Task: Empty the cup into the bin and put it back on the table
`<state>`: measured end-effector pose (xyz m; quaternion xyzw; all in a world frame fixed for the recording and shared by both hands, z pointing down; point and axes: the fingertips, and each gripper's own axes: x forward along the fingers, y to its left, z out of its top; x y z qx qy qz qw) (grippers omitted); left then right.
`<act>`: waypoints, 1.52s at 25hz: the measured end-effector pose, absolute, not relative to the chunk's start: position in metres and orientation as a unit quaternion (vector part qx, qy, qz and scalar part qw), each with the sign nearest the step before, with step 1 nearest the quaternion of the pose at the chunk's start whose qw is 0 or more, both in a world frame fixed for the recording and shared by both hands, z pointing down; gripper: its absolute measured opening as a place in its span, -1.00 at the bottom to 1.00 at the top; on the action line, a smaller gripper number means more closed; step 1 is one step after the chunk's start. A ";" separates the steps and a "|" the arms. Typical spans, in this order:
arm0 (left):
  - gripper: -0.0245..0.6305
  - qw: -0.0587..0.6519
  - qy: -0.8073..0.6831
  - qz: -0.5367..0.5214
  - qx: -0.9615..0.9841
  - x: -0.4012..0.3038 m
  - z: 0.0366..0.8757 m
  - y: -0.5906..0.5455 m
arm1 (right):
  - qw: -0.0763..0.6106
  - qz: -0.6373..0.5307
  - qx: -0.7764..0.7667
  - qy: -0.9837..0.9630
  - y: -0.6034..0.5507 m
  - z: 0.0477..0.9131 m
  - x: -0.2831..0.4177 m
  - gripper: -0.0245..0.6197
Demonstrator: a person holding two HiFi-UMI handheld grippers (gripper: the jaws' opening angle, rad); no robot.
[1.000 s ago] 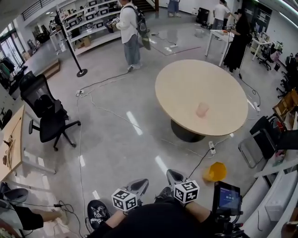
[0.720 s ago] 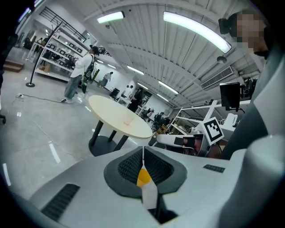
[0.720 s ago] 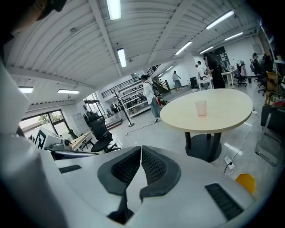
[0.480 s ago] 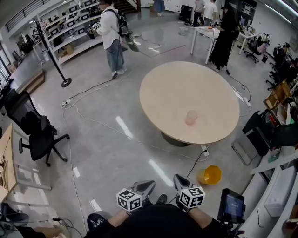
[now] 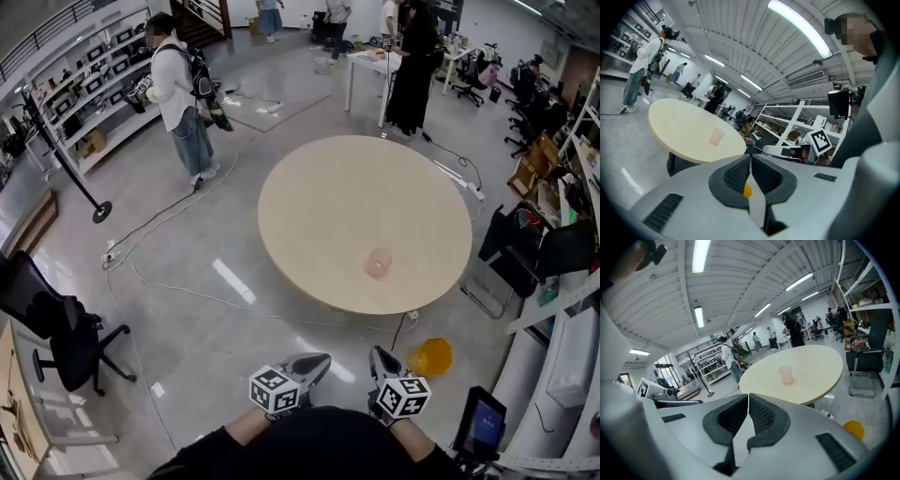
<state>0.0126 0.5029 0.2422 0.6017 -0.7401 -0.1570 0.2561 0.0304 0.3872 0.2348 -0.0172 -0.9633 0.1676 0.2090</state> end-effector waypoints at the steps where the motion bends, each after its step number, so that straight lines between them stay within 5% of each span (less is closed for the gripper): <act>1: -0.85 0.255 -0.732 -0.153 0.613 0.001 0.240 0.500 | 0.202 0.170 -0.006 -0.965 0.387 0.233 0.023 -0.87; 23: -0.84 0.246 -0.667 -0.058 0.700 -0.133 0.274 0.389 | 0.192 0.183 0.066 -0.962 0.280 0.271 -0.064 -0.86; 32: -0.33 0.256 -0.678 0.004 0.689 -0.177 0.295 0.302 | 0.202 0.129 -0.015 -0.971 0.209 0.282 -0.122 -0.50; 38: -0.19 0.258 -0.640 0.130 0.712 -0.195 0.339 0.276 | 0.220 0.086 -0.061 -0.970 0.188 0.302 -0.139 -0.46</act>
